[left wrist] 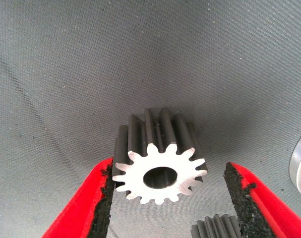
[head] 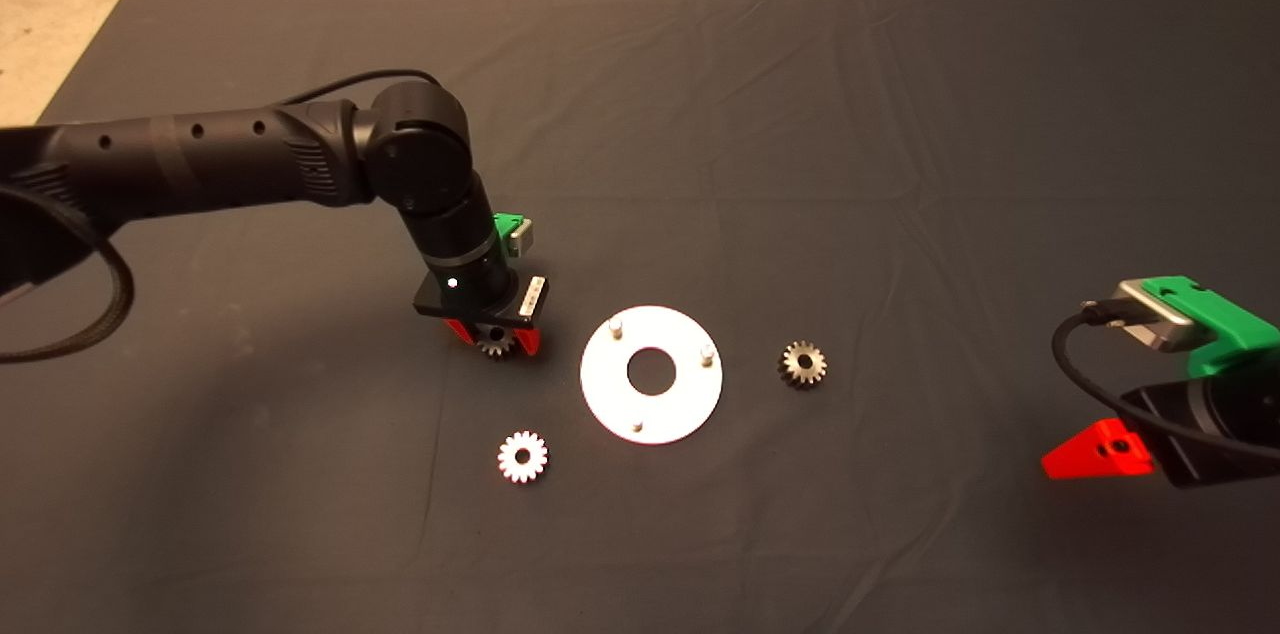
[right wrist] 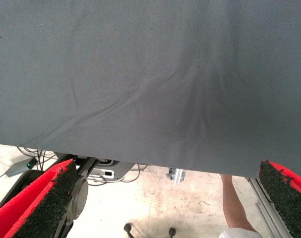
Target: Install three planetary gears onto the carrier pins
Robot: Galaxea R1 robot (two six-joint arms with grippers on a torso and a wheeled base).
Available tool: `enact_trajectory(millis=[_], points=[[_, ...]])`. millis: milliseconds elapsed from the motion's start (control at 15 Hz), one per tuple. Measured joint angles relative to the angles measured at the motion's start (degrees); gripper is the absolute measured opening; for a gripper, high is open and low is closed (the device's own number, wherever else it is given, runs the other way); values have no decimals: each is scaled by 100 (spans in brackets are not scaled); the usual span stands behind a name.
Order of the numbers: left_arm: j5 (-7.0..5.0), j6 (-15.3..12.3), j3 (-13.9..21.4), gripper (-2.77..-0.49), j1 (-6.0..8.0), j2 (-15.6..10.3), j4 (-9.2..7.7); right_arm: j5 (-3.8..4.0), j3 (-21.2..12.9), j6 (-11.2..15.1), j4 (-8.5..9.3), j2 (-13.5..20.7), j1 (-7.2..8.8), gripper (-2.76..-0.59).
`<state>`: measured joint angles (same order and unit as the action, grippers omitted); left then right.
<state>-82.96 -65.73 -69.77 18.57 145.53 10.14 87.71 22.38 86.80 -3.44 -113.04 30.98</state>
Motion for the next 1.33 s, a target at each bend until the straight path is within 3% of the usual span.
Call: enact_trajectory(millis=[467,667,1333], points=[[7,0,-99,-190,-1,-24,-1,0,0,0,0,0,0,-62],[5,-33,-104,-205,0,-23,-1,0,0,0,0,0,0,-62],[1,-45,-129,-205,0,20,-1,0,0,-15,0,-2,0,-62]])
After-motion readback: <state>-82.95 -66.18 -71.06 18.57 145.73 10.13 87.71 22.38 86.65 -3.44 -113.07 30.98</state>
